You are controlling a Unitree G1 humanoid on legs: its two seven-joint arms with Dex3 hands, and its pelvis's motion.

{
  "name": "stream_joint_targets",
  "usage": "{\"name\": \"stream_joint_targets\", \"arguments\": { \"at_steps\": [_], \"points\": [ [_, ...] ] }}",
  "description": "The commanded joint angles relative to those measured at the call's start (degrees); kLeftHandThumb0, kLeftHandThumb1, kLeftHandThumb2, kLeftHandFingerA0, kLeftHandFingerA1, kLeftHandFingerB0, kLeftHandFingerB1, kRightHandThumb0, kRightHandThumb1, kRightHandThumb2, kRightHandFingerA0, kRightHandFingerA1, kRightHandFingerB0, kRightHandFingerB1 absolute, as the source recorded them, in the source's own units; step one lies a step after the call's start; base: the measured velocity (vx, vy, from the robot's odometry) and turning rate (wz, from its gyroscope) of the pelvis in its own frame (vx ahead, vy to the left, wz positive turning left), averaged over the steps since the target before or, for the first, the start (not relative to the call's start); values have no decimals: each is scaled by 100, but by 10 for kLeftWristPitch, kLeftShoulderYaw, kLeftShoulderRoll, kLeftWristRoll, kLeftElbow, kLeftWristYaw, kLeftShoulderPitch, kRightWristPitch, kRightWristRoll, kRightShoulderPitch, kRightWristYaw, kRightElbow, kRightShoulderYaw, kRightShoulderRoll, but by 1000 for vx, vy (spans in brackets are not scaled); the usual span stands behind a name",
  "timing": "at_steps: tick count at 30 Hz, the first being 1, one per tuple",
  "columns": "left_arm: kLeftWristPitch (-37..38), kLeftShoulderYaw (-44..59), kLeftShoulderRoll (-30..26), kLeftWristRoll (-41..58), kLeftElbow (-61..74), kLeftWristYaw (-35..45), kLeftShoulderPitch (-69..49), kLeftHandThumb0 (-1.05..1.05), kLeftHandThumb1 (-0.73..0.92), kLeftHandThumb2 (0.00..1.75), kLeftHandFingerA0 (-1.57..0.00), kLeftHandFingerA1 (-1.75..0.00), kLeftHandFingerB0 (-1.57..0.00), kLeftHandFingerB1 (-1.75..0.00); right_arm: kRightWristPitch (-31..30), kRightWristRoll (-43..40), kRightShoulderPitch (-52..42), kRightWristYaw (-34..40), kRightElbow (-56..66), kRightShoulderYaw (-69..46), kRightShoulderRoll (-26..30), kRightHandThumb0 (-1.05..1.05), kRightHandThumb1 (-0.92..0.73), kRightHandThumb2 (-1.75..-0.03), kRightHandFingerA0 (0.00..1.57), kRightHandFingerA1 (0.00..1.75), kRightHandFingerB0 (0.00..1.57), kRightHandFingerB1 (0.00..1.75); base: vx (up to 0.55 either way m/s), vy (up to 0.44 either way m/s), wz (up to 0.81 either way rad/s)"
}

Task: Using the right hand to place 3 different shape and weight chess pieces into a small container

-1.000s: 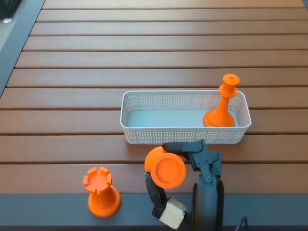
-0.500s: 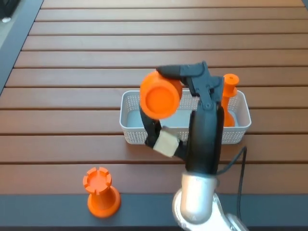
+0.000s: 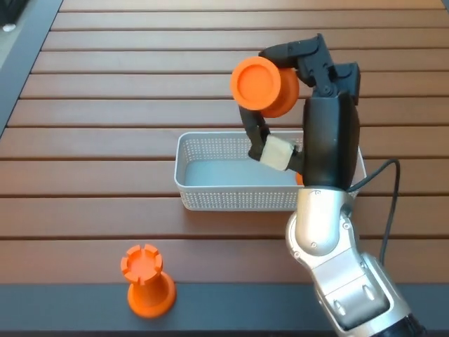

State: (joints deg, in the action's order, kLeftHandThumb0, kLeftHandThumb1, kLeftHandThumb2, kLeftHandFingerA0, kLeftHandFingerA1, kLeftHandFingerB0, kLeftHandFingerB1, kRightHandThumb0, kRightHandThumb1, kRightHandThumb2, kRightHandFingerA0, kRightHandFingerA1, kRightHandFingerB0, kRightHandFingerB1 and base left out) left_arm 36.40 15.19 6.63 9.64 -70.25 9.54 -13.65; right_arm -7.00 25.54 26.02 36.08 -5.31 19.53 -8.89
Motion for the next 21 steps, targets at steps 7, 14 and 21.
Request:
{"name": "stream_joint_targets", "arguments": {
  "at_steps": [7,14,21],
  "points": [
    [-10,-11,-8,-18,-12,-20,-24,-5,44,124,-147,-135,-148,-134,-61,23,-9,-69,-27,-18,33,-24,-58,-106,92,175,80,161,0,0,0],
    [-4,-27,-10,-31,-16,-40,-21,-7,45,124,-145,-135,-150,-136,-69,18,-52,-91,-66,-6,25,-26,-62,-96,88,175,73,161,0,0,0],
    [0,-23,-6,-16,-16,-23,-23,-24,8,164,-150,-130,-152,-123,-50,11,-70,-101,-124,2,23,-25,-63,-99,87,175,73,163,0,0,0]
  ]
}}
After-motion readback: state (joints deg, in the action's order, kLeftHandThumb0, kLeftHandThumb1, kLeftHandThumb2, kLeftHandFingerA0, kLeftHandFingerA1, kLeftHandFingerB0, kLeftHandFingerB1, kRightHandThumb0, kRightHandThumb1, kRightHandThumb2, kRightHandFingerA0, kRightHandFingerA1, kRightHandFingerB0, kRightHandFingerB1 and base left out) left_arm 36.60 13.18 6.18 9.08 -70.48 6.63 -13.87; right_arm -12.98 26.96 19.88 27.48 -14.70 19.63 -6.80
